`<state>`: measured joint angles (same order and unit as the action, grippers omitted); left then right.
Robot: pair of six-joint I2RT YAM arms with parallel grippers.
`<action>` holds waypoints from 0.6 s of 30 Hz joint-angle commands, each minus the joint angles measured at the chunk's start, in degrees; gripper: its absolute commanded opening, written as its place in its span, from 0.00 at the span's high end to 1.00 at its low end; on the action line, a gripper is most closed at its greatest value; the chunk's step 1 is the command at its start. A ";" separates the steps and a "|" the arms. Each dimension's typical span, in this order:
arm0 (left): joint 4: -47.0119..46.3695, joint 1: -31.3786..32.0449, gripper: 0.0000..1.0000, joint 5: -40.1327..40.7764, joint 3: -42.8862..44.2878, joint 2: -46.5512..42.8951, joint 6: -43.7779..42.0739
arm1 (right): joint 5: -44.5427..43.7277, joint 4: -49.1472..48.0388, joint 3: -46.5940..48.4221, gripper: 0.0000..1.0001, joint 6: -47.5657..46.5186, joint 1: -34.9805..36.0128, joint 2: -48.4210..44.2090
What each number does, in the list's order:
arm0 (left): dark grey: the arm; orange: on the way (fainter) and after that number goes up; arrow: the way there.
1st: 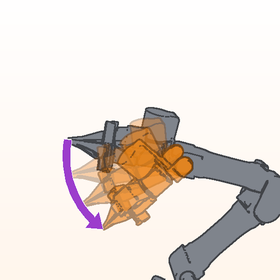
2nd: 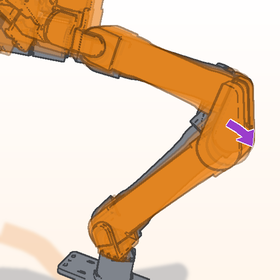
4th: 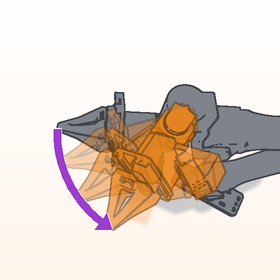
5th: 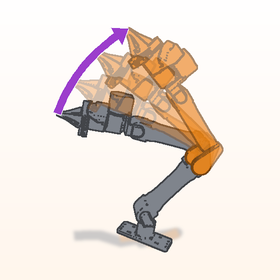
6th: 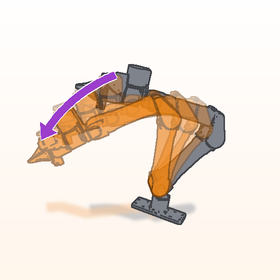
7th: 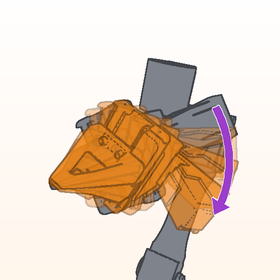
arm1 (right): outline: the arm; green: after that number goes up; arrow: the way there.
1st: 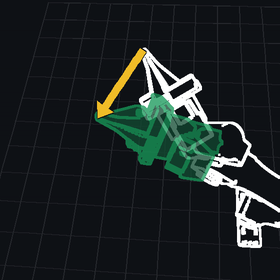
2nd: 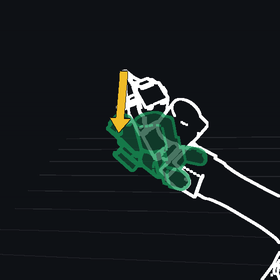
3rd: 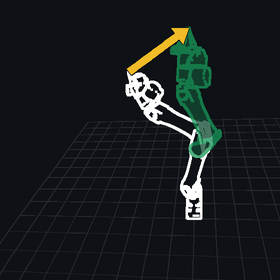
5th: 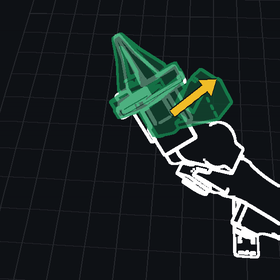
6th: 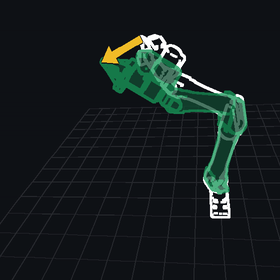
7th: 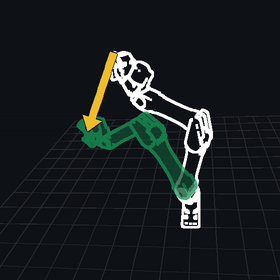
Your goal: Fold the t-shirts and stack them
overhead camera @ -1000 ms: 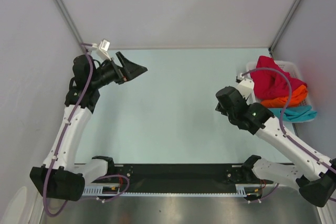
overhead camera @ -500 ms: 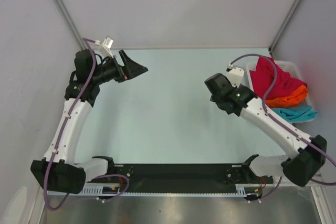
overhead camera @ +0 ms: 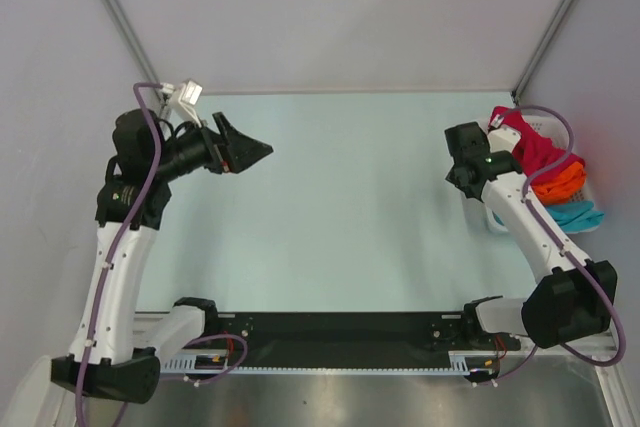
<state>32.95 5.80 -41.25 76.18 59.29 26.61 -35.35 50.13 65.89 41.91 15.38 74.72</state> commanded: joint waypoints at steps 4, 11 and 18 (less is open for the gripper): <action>2.46 -0.44 0.00 0.81 -6.31 -0.94 -7.00 | -9.19 6.37 5.38 0.37 -4.82 -3.78 -2.12; 10.11 -0.53 0.00 18.22 -3.41 1.18 -13.77 | -19.39 9.28 7.32 0.37 -4.30 -2.81 -0.98; 9.16 -0.44 0.00 16.47 -4.72 3.47 -13.69 | -22.74 8.76 6.01 0.36 -3.15 -2.63 3.76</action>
<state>43.24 5.69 -25.36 70.63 62.02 14.74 -53.04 58.67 71.37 37.69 12.91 75.88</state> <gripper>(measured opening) 0.996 0.637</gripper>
